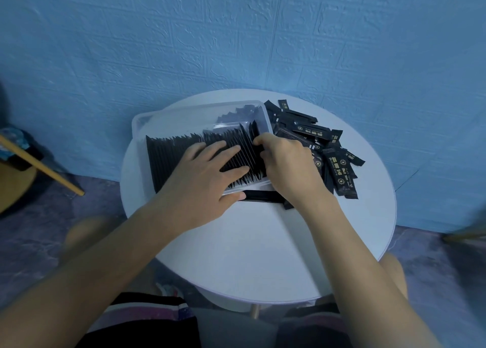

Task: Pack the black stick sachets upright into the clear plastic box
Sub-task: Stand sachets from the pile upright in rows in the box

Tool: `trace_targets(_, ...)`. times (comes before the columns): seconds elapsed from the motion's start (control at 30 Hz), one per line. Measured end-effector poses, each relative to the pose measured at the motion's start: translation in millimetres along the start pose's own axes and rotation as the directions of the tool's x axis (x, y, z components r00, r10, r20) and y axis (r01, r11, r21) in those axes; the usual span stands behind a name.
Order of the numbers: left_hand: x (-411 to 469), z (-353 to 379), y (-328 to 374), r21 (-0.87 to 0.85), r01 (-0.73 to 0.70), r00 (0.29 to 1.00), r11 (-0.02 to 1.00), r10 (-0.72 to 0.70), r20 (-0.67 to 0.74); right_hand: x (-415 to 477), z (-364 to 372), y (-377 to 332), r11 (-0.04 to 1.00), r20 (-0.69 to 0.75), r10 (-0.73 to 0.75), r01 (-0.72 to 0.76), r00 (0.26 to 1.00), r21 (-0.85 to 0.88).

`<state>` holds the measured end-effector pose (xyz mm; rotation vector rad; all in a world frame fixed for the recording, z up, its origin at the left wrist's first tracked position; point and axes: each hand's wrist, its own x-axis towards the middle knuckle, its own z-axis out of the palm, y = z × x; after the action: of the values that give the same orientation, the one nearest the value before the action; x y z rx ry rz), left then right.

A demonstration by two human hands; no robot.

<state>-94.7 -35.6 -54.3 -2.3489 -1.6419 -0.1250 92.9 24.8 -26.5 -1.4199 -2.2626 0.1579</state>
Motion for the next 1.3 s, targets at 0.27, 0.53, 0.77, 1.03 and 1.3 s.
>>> trace_targets(0.27,-10.0,-2.6,-13.5,-0.116,-0.032,0.994,0.993,0.020,-0.105,-12.9,-15.2,-3.2,0.988,0.001,0.044,-0.043,0.999,0.151)
trace_targets(0.53,-12.0,5.5,-15.3,-0.145,-0.055,0.989,0.988,0.034,-0.143,-43.1,-15.5,29.1,0.928,0.094,0.077,-0.105,0.993,0.358)
trace_targets(0.77,-11.1,3.6,-15.2,-0.167,-0.072,0.981,0.983,0.040,-0.190,-65.8,6.9,39.3,0.997,0.157,0.057,-0.063,0.986,0.036)
trace_targets(1.03,-14.2,-0.1,-17.6,-0.192,-0.086,0.985,0.978,0.054,-0.163,-65.5,6.1,48.7,0.993,0.109,0.120,-0.117,0.987,-0.032)
trace_targets(1.3,-15.0,-1.6,-14.8,-0.196,-0.117,0.987,0.974,0.091,-0.136,-62.2,5.3,53.9,0.989,0.061,0.137,-0.133,0.989,-0.058)
